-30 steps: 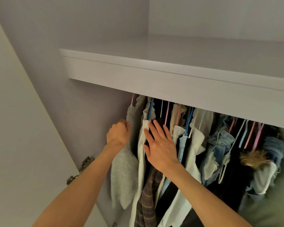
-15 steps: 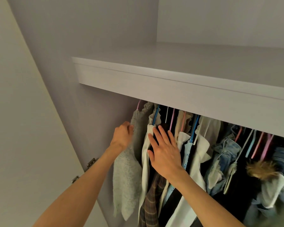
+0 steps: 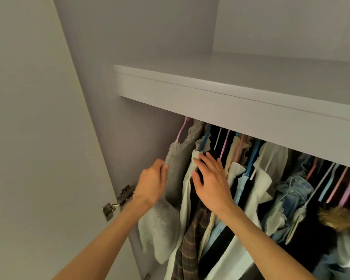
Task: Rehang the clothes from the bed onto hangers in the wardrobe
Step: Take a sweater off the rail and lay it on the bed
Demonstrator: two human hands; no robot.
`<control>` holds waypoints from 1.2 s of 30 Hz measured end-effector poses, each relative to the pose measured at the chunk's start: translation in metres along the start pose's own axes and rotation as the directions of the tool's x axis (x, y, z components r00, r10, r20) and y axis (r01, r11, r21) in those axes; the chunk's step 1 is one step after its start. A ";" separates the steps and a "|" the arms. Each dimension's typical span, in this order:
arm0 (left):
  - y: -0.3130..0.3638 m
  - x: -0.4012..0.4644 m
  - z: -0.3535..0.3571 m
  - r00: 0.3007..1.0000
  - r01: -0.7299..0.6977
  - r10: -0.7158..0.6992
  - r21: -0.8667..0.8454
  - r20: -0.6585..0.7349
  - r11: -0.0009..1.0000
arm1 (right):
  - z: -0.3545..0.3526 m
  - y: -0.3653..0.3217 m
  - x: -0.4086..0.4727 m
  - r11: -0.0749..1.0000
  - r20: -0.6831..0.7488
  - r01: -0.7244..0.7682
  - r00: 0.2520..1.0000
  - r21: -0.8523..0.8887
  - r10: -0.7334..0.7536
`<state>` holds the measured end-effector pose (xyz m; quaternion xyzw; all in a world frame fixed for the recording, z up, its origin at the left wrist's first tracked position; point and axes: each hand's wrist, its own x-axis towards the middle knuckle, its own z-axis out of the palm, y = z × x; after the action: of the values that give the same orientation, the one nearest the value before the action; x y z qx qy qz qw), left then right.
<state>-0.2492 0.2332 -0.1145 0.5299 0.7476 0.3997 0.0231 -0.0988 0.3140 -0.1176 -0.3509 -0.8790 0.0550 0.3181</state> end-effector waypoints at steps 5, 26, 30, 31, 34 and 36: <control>-0.016 -0.051 0.009 0.998 0.038 -0.040 0.047 0.041 0.998 | -0.008 -0.040 0.018 0.944 0.078 -0.135 0.990 0.302 0.117; -0.027 -0.271 -0.020 0.850 0.443 -0.464 0.139 0.250 0.886 | 0.037 -0.107 -0.102 0.253 0.859 -0.883 0.453 0.395 0.239; -0.045 -0.310 -0.049 0.844 0.501 -0.523 0.172 0.119 0.848 | 0.028 -0.113 -0.133 0.333 0.832 -0.855 0.489 0.399 0.260; -0.049 -0.319 -0.054 0.843 0.505 -0.527 0.178 0.109 0.845 | 0.027 -0.116 -0.140 0.354 0.821 -0.842 0.507 0.407 0.263; -0.059 -0.343 -0.066 0.851 0.493 -0.515 0.184 0.100 0.850 | 0.025 -0.125 -0.161 0.374 0.802 -0.824 0.535 0.425 0.268; -0.065 -0.355 -0.073 0.858 0.482 -0.505 0.189 0.095 0.855 | 0.022 -0.132 -0.178 0.413 0.798 -0.810 0.543 0.416 0.261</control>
<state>-0.1779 -0.1043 -0.2439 0.3472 0.8844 0.2809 0.1357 -0.0914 0.1021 -0.1854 -0.4254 -0.6400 0.6344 0.0833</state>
